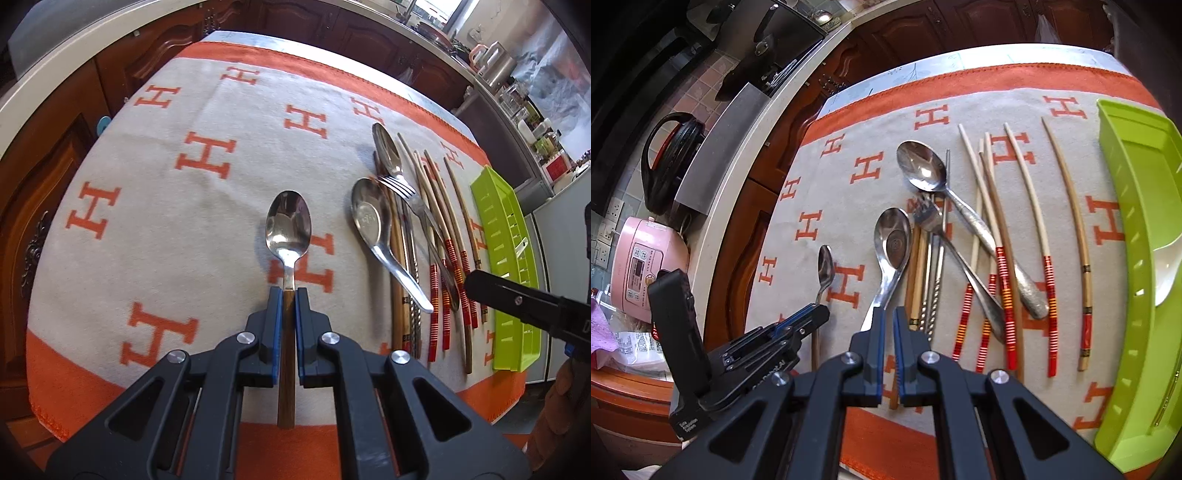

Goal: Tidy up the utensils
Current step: 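Grasp the large steel spoon by its handle with the right tool, then lower the wooden-handled spoon into the tray with the left tool while the right tool places the large spoon, then lift both open tools away from the tray back over the utensils, then close the left tool on a steel utensil while the right tool grasps a wooden chopstick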

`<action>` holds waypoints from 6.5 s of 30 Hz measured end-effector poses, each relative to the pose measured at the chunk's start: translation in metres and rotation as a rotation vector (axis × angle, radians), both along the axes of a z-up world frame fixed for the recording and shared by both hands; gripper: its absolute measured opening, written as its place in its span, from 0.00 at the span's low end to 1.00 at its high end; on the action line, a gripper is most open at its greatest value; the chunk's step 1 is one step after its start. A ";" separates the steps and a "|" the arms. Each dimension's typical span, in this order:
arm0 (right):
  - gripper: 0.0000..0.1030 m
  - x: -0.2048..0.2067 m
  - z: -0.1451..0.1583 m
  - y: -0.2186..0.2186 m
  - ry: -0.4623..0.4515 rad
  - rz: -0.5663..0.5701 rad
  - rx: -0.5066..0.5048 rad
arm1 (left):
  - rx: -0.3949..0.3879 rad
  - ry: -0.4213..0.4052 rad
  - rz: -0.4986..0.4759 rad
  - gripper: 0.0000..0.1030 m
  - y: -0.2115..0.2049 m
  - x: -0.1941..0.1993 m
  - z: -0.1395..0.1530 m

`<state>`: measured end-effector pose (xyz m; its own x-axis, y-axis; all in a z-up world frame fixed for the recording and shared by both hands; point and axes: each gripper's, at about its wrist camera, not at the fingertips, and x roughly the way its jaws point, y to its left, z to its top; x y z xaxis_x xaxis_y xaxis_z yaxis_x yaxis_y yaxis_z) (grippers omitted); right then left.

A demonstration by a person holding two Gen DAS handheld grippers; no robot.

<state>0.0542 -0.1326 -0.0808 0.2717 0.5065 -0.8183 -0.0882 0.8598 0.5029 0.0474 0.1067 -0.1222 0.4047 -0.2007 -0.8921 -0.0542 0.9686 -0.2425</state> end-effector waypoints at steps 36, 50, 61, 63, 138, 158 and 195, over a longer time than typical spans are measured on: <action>0.25 0.031 -0.038 -0.005 0.191 -0.161 0.174 | -0.120 -0.033 0.036 0.04 0.045 -0.013 0.002; 0.08 0.040 -0.069 0.015 0.268 -0.148 0.176 | -0.120 -0.044 0.047 0.04 0.048 -0.014 0.009; 0.03 0.009 -0.027 -0.015 0.125 -0.158 0.198 | -0.107 -0.067 -0.028 0.04 0.017 -0.010 0.030; 0.03 -0.002 -0.015 -0.036 0.091 -0.199 0.194 | -0.110 -0.077 -0.059 0.04 0.004 -0.008 0.039; 0.09 -0.086 0.021 -0.186 -0.089 -0.517 -0.172 | 0.126 -0.063 -0.346 0.40 -0.193 0.005 0.070; 0.09 -0.056 0.032 -0.091 -0.127 -0.266 -0.233 | 0.135 -0.079 -0.141 0.40 -0.076 -0.006 0.073; 0.09 0.046 -0.045 -0.064 0.062 -0.092 -0.139 | -0.190 0.064 -0.064 0.27 -0.117 0.093 -0.011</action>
